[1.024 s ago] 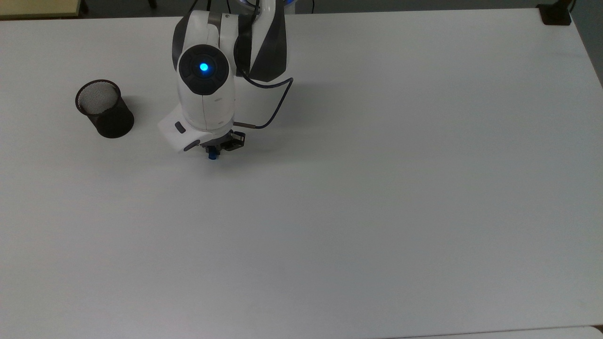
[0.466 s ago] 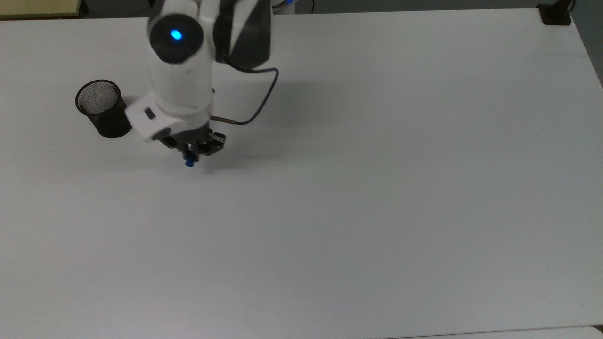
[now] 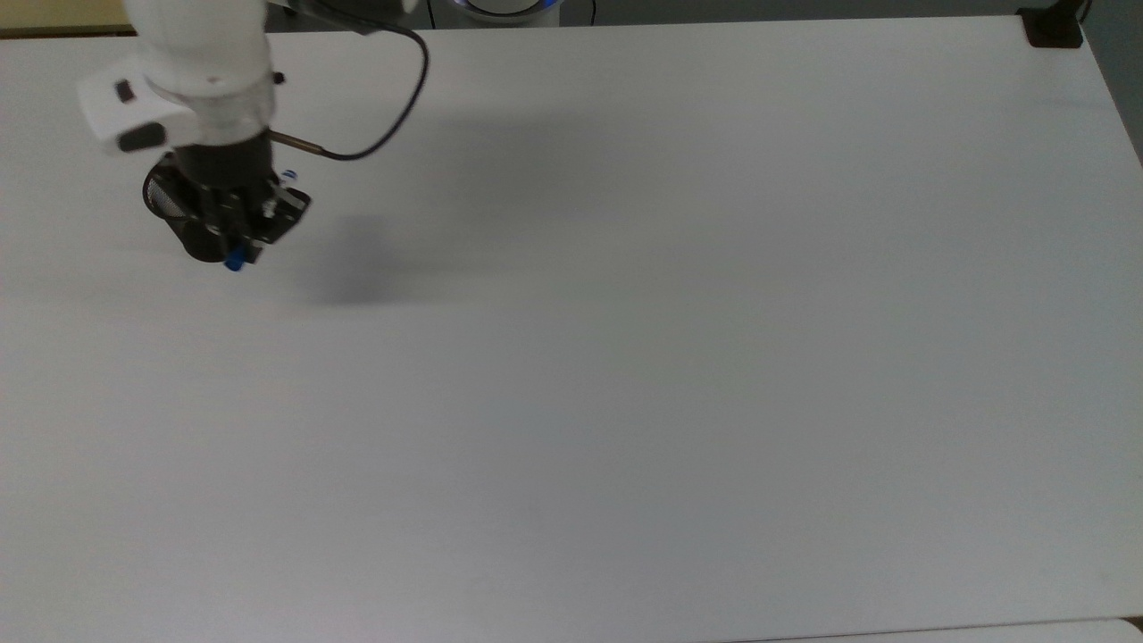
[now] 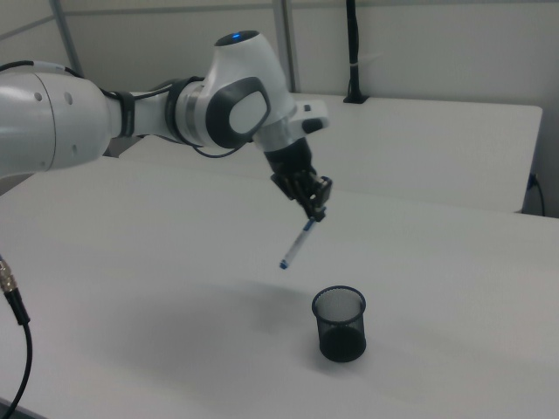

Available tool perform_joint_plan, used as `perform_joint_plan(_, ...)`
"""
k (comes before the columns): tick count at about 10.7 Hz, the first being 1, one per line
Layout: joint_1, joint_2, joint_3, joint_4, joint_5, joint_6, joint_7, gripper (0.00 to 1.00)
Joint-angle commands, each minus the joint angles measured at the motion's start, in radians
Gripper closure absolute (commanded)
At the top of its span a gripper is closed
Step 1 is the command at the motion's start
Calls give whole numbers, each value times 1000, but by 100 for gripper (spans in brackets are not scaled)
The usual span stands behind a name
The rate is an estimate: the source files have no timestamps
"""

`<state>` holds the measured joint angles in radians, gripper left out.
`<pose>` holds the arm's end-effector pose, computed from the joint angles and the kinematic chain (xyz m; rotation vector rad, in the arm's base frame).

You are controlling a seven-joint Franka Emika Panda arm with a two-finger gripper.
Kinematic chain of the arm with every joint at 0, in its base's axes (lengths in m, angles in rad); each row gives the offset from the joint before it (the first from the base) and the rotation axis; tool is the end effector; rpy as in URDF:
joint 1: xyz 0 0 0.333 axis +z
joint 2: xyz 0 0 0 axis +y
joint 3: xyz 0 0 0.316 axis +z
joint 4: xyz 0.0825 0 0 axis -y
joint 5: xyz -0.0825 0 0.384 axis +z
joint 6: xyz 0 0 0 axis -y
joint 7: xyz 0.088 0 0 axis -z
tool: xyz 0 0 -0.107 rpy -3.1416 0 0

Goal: Insert the marker
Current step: 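Lift the marker and carry it over the black mesh cup, then lower the marker tip-first into the cup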

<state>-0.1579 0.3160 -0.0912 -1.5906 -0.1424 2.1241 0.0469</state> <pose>0.6547 -0.1658 0.4750 2.9302 -0.3336 0.2981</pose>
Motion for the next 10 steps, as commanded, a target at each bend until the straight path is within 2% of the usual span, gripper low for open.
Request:
perform_joint_plan(1,-101,-23,1,-46,9,131,-80,90)
perform_joint_plan(6,-158,-20,1,-104,9,131,-144,88)
perform_joint_plan(9,-155,-15,1,-114,9,129,-141,72)
perform_joint_plan(10,-155,-17,1,-112,9,129,-134,53)
